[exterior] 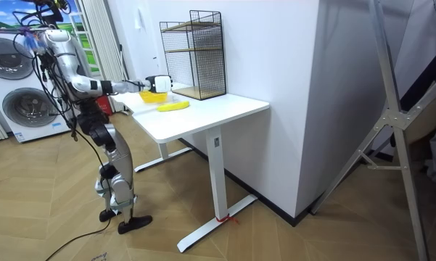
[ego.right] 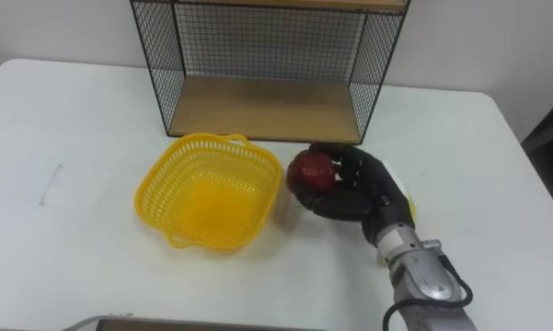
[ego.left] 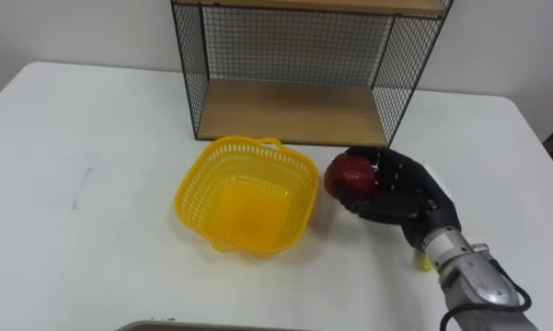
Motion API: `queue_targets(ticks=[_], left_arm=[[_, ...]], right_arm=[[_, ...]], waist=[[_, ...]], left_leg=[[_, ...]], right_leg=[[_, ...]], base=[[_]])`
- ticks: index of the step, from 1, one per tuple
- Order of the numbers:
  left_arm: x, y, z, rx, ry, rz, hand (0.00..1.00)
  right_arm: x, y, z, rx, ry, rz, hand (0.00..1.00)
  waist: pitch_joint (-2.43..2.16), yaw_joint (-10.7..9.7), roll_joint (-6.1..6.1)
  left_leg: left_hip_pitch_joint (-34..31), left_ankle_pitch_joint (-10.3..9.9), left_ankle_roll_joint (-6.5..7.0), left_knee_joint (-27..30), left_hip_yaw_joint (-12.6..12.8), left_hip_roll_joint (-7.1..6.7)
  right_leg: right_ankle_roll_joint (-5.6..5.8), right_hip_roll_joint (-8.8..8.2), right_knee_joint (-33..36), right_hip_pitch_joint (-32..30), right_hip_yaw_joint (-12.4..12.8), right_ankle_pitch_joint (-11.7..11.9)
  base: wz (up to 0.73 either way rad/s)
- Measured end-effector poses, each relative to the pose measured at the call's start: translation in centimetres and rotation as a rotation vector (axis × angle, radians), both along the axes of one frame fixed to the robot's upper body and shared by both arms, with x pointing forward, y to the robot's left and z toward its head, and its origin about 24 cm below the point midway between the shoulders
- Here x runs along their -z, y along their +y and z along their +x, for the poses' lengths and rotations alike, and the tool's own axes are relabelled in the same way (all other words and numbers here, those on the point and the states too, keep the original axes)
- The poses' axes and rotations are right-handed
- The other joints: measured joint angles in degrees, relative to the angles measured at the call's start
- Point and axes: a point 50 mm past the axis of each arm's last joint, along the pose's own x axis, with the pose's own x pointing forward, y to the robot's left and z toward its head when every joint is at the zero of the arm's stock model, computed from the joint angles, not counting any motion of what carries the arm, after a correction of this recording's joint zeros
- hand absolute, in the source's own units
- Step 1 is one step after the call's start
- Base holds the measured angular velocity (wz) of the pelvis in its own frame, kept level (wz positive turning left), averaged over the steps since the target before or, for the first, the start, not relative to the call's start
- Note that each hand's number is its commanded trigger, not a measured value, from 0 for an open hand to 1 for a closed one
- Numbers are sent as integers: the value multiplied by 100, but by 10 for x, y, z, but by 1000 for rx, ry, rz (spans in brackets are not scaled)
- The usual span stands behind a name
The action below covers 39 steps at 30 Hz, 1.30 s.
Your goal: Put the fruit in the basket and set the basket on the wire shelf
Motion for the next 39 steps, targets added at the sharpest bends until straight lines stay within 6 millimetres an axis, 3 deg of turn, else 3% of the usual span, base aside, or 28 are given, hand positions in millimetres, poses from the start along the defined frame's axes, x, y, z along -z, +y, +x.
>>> queue_targets(ticks=[7, 12, 18, 23, 27, 32, 38, 39], left_arm=[[0, 0, -1, -8, -5, -3, 0], [0, -1, -2, -5, -1, -4, 0], [1, -2, 1, -2, -6, -8, 0], [1, -2, 5, 0, -16, -8, 0], [0, -2, 11, 3, -31, -8, 0], [-2, 4, 20, 25, -46, 9, 0], [-2, 4, 21, 45, -33, 14, 0], [-2, 4, 21, 44, -30, 15, 0]], right_arm=[[-34, 9, 8, -36, -143, 64, 100], [-46, 14, 11, -49, -197, 39, 100], [-52, 17, 13, -55, -229, -46, 100], [-64, 30, 14, -120, -298, -213, 100], [-61, 40, 12, -191, -300, -334, 100], [-58, 53, 13, -293, -305, -506, 100], [-52, 57, 12, -348, -267, -581, 100], [-52, 58, 12, -356, -266, -582, 88]], waist=[[15, 3, -32], [22, 49, -17], [17, 124, -12], [8, 138, -5], [-10, 139, -47], [52, 173, -177], [53, 338, -230], [53, 346, -229]], left_leg=[[19, -1, 0, -20, 9, 1], [5, -1, 0, -22, -6, 8], [-48, -1, 1, -10, 8, 5], [-127, 0, 1, -5, 70, 12], [-115, 0, 1, -9, 66, 12], [-109, 2, 3, -21, 66, 14], [-104, 0, 4, -40, 63, 3], [-107, 0, 4, -40, 60, 4]], right_leg=[[-7, 2, 35, 12, 4, 5], [-15, 6, 16, 3, -7, 9], [-19, 4, 17, -67, -20, 17], [-22, 8, 18, -162, 1, 26], [-21, 1, 21, -138, -19, 26], [-22, -1, 17, -135, -33, 26], [-14, -2, 15, -146, -26, 35], [-14, -2, 15, -146, -30, 35]], base=[[0], [0], [-2], [-6], [1], [1], [-2], [5]])
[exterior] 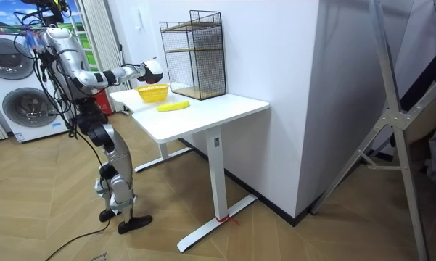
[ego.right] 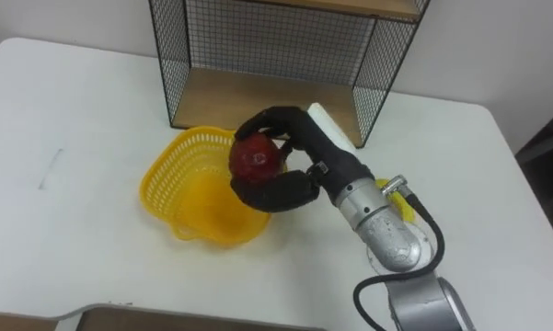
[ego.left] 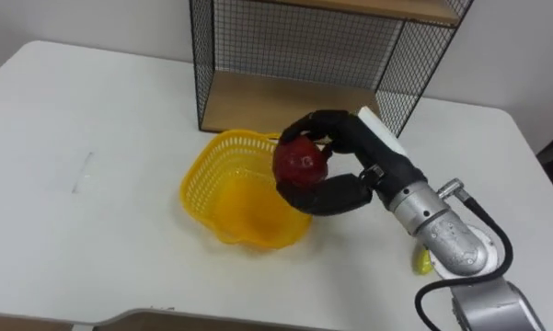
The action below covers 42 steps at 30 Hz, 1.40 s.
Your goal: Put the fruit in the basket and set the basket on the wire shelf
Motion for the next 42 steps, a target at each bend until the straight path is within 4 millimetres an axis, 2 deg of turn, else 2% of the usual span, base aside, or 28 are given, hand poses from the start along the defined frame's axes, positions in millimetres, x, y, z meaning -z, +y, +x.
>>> queue_targets(ticks=[1, 2, 3, 13, 20, 33, 39, 42], left_arm=[[0, 0, -1, -3, 8, 3, 0], [0, 0, -1, -3, 10, 3, 0], [0, 0, -1, -2, 10, 3, 0], [0, 0, 1, 0, 3, 3, 0], [0, 0, -2, 4, 15, 3, 0], [1, -1, -5, 9, 33, 6, 0], [1, -1, -5, 5, 35, 6, 0], [1, 0, -10, -11, 43, 5, 0]], right_arm=[[1, 2, -1, -14, 5, -8, 58], [1, 3, -1, -21, 8, -18, 13], [2, 3, -1, -21, 8, -23, 0], [5, 2, -1, -13, 28, -41, 0], [25, 1, -2, 6, 104, -55, 0], [25, 1, -2, 11, 104, -52, 0], [28, -2, -1, 28, 135, 9, 0], [26, -10, 1, 59, 156, 113, 0]], waist=[[2, 11, 5], [5, 25, 14], [7, 41, 21], [12, 103, 62], [15, 89, 67], [3, 71, 77], [-9, -29, 65], [-24, -80, 56]], left_leg=[[-5, 0, 0, 1, -8, 3], [-10, 0, 0, 2, -22, 5], [-11, 0, 0, 2, -27, 5], [-59, 0, 0, 16, -49, 4], [0, 0, 0, 7, -57, 6], [7, 1, 0, 1, -98, 3], [28, 1, 0, 4, -161, 2], [48, 1, 1, 21, -161, 3]], right_leg=[[-1, 1, 2, 1, -8, 0], [-1, 2, 2, 0, -16, 0], [-1, 2, 2, 0, -17, 0], [0, -4, -6, -24, -37, 0], [0, -6, -14, 44, -48, -1], [1, -10, -22, 90, -78, -2], [1, -13, -79, 161, -138, -2], [2, -8, -96, 196, -130, 1]], base=[[6], [6], [0], [1], [0], [2], [6], [0]])
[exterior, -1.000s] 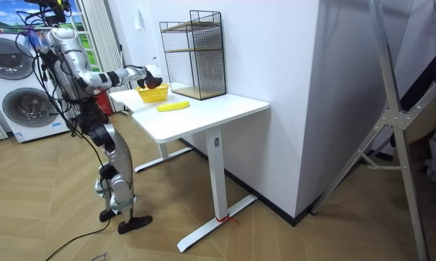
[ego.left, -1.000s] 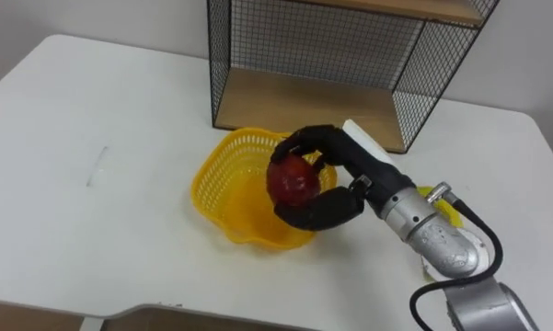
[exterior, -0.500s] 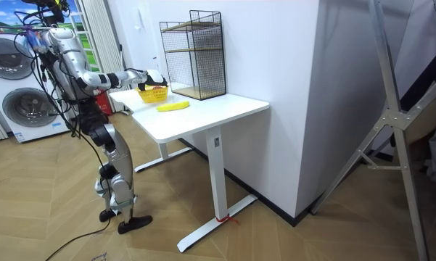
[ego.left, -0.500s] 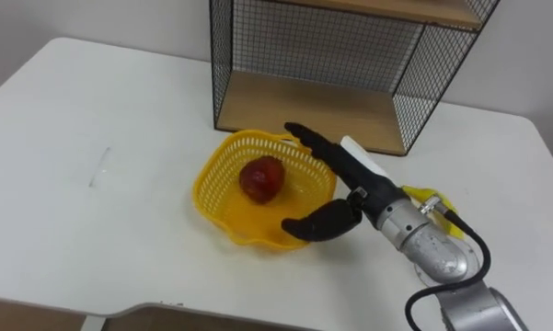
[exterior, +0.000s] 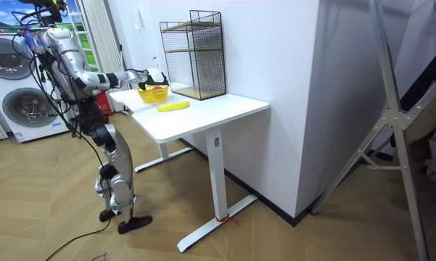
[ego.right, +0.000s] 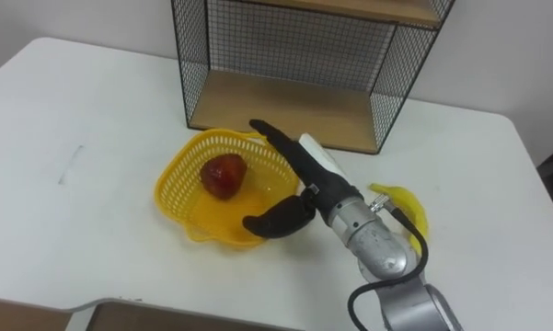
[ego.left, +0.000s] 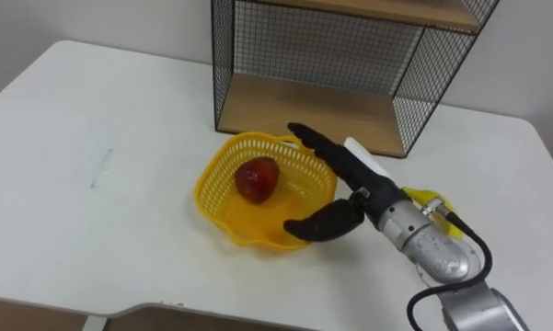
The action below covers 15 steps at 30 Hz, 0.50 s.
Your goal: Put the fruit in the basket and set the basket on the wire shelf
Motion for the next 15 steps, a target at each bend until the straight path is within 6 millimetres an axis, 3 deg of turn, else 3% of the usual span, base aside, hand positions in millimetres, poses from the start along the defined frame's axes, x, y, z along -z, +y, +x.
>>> queue_targets(ticks=[4, 7, 15], left_arm=[[0, 1, -2, -6, 9, 4, 0], [0, 1, -3, -8, 13, 4, 0], [1, 0, -5, -18, 14, 2, 0]], right_arm=[[-11, -20, 5, 118, 1, 262, 0], [-15, -30, 7, 191, -12, 338, 0], [-18, -45, 8, 297, -44, 342, 0]], waist=[[6, -96, 8], [11, -138, 21], [5, -286, 88]], left_leg=[[69, 0, 1, 2, -7, 0], [67, -1, 0, -20, 2, 0], [38, 0, 0, -5, 28, -2]], right_leg=[[7, -2, -19, 74, -7, -3], [6, 2, -15, 62, 9, -4], [5, 8, -6, -2, 41, 0]], base=[[0], [-1], [-2]])
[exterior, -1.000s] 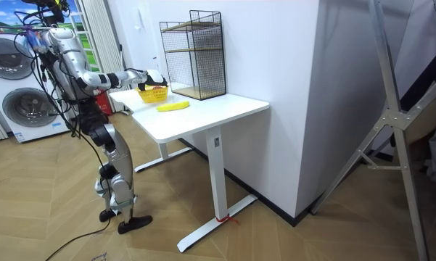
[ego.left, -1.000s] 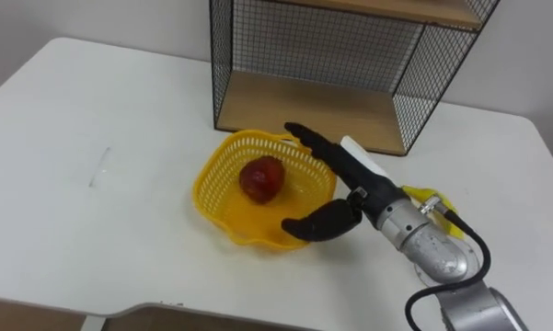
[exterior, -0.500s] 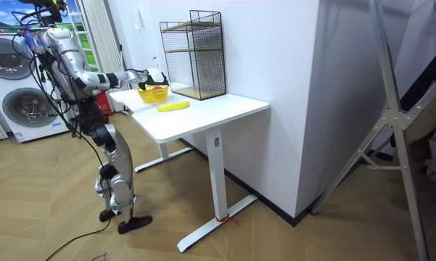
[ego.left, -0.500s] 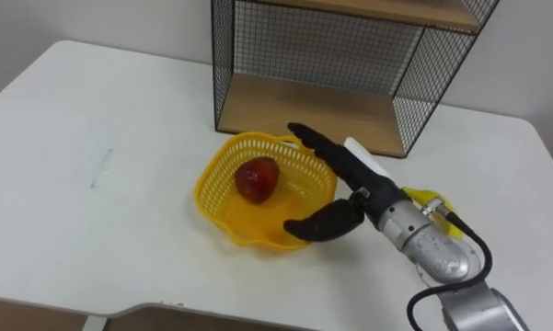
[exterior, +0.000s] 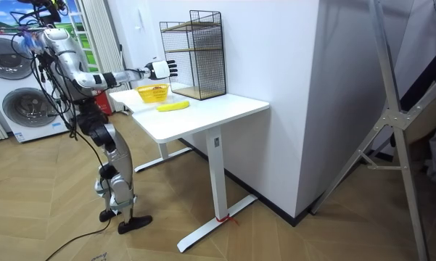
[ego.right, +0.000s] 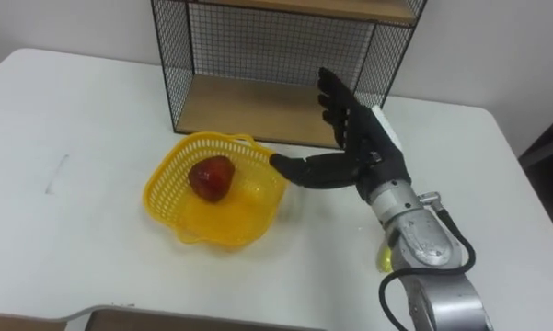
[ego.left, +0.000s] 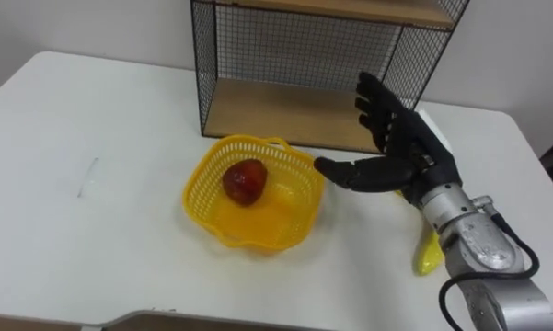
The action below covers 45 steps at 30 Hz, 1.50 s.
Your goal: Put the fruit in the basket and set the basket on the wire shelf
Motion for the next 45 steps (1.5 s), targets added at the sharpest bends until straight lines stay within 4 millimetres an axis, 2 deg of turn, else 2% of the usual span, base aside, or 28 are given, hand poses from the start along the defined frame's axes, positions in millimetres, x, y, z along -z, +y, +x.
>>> queue_targets(ticks=[6, 10, 13, 17, 22, 26, 32, 37, 41, 45], left_arm=[[0, 2, -9, -49, 10, 5, 0], [-2, 7, -15, -95, 11, 17, 0], [-3, 10, -16, -113, 8, 24, 0], [-3, 10, -19, -114, 12, 26, 0], [-3, 10, -20, -115, 15, 27, 0], [-4, 10, -20, -118, 18, 31, 0], [-5, 11, -20, -118, 17, 37, 0], [-6, 13, -12, -112, -7, 42, 0], [-6, 13, -14, -113, -3, 43, 0], [-6, 13, -14, -113, -2, 43, 0]], right_arm=[[-5, -24, 0, 155, -22, -1, 0], [-7, -38, -1, 254, -34, -19, 0], [0, -52, -2, 343, -6, -59, 0], [8, -63, -5, 411, 33, -133, 0], [12, -67, -6, 427, 48, -206, 0], [23, -70, -8, 437, 93, -289, 0], [39, -74, -12, 441, 170, -355, 0], [44, -74, -13, 427, 197, -383, 0], [58, -74, -17, 390, 269, -389, 0], [63, -74, -19, 359, 295, -456, 0]], waist=[[-7, -49, 29], [-37, -149, 32], [-74, -165, 6], [-76, -205, -43], [-34, -195, -113], [-49, -169, -203], [-43, -159, -155], [-24, -160, -110], [-27, -158, -135], [-29, -157, -149]], left_leg=[[21, 0, 0, -24, 112, 8], [36, 1, 1, -59, 135, 5], [41, 2, 2, -58, 145, 6], [41, 6, 7, -46, 146, 4], [41, 9, 12, -32, 145, -1], [32, 8, 12, -77, 139, 0], [37, 10, 14, -70, 138, 1], [37, 10, 14, -66, 143, 2], [41, 10, 14, -63, 147, 2], [38, 10, 14, -63, 152, -2]], right_leg=[[0, 16, 2, -34, 78, 0], [5, 10, -1, -39, 90, 0], [6, 8, 8, -39, 89, 1], [6, 5, 15, -38, 95, 0], [18, 13, 8, -39, 142, -13], [19, 16, -2, -36, 123, 1], [19, 8, 1, -36, 88, 13], [20, 7, 1, -40, 91, 12], [18, 8, 6, -39, 102, 11], [21, 5, 2, -44, 112, 9]], base=[[-9], [-2], [0], [0], [0], [0], [0], [0], [0], [0]])
